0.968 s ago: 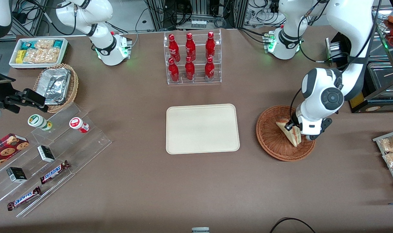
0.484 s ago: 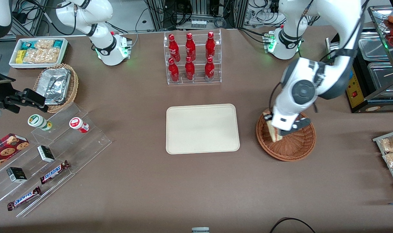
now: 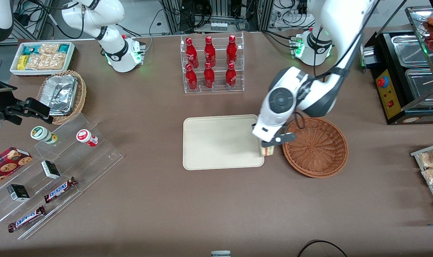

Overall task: Place sandwich from basket to tray
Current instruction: 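Lift the sandwich and carry it over the cream tray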

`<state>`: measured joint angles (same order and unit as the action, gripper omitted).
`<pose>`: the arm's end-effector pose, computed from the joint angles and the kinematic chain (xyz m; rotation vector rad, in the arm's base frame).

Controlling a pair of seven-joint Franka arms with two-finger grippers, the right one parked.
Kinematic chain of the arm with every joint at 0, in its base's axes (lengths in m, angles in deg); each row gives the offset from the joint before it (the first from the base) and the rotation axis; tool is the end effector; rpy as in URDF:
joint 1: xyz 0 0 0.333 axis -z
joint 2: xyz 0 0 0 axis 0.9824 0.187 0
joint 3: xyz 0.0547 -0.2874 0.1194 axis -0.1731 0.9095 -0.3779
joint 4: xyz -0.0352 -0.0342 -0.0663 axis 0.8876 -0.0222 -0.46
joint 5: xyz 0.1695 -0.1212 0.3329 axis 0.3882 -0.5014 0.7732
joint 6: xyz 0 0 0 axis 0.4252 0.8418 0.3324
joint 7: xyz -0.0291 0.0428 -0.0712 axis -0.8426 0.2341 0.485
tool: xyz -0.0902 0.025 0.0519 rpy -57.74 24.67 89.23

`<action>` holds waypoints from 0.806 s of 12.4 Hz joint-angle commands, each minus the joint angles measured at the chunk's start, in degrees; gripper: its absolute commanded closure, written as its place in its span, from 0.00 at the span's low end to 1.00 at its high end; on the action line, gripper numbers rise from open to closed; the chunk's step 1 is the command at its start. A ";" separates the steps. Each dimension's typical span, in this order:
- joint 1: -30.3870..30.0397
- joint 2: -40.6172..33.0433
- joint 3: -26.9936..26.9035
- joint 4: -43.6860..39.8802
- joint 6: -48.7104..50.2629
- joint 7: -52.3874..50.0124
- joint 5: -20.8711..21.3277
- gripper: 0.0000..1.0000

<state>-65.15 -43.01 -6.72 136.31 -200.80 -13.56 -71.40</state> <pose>0.5214 -0.3609 0.3250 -3.0488 -0.3593 0.2377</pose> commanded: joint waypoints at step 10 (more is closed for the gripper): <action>12.56 16.78 -0.67 -14.90 -7.99 -19.43 10.16 0.97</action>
<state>-53.70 -27.42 -6.85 123.33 -207.13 -29.86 -62.76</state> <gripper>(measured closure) 0.881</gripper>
